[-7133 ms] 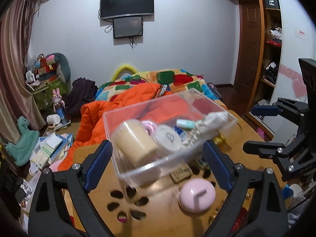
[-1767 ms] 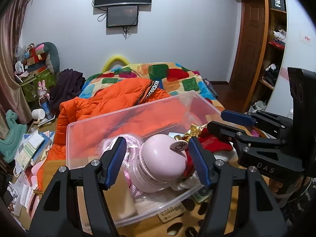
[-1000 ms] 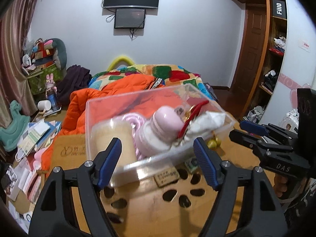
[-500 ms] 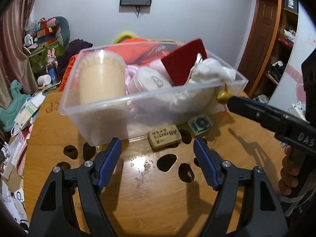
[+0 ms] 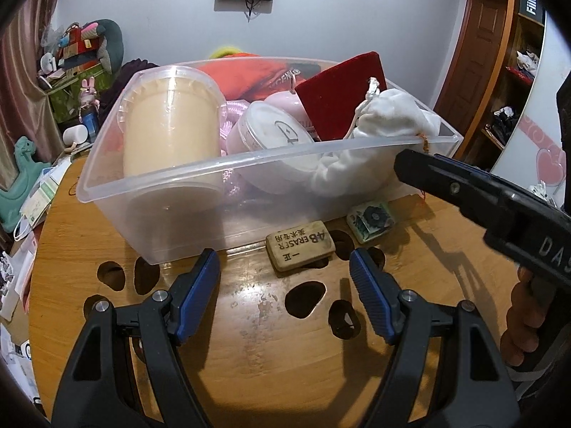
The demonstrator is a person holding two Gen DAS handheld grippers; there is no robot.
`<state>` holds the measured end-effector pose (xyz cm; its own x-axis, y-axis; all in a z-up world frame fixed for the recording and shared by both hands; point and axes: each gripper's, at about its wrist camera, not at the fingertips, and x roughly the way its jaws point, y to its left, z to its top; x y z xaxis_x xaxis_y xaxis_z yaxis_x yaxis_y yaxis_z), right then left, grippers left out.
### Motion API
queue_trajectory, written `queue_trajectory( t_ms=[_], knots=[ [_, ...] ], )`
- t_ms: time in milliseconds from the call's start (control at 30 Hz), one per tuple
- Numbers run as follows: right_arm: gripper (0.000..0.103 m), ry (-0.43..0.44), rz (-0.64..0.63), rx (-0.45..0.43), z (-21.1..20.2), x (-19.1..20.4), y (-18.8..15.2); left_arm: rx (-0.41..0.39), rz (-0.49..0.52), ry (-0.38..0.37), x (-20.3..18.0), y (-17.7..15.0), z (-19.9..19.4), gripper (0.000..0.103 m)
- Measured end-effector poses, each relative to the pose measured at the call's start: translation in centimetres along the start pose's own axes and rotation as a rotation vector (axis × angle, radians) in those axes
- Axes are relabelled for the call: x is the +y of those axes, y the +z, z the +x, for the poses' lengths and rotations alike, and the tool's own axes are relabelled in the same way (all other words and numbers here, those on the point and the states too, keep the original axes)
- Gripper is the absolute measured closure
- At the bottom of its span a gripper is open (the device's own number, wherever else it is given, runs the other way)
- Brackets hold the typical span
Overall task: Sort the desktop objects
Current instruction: 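Grasp the small wooden eraser with the left tool while the right grasps the yellow gourd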
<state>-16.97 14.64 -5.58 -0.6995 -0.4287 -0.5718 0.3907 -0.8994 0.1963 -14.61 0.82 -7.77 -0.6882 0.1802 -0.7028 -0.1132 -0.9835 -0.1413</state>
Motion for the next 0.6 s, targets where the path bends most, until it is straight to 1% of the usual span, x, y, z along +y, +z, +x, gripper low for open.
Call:
queue_trajectory(
  t_ms=[33, 100, 133, 300, 400, 467, 600],
  knots=[
    [0.053, -0.008, -0.005, -0.002, 0.1, 0.1, 0.0, 0.003, -0.004, 0.0, 0.0, 0.0, 0.1, 0.028],
    [0.062, -0.012, -0.008, 0.0, 0.2, 0.2, -0.1, 0.009, -0.013, 0.008, 0.1, 0.2, 0.3, 0.028],
    [0.064, -0.007, -0.003, -0.004, 0.2, 0.1, -0.1, 0.012, -0.017, 0.008, 0.1, 0.2, 0.4, 0.028],
    [0.064, -0.018, -0.018, -0.042, -0.4, -0.1, -0.3, 0.017, -0.021, 0.051, -0.6, 0.3, 0.6, 0.028],
    [0.064, -0.001, -0.024, -0.06, -1.2, -0.3, -0.4, 0.015, -0.039, 0.08, -0.9, 0.3, 0.8, 0.028],
    [0.064, -0.001, -0.035, -0.073, -1.7, -0.3, -0.4, 0.016, -0.044, 0.097, -1.2, 0.4, 0.9, 0.03],
    [0.064, -0.002, -0.061, -0.108, -2.7, -0.1, -0.4, 0.017, -0.053, 0.145, -2.2, 0.5, 1.2, 0.038]
  ],
)
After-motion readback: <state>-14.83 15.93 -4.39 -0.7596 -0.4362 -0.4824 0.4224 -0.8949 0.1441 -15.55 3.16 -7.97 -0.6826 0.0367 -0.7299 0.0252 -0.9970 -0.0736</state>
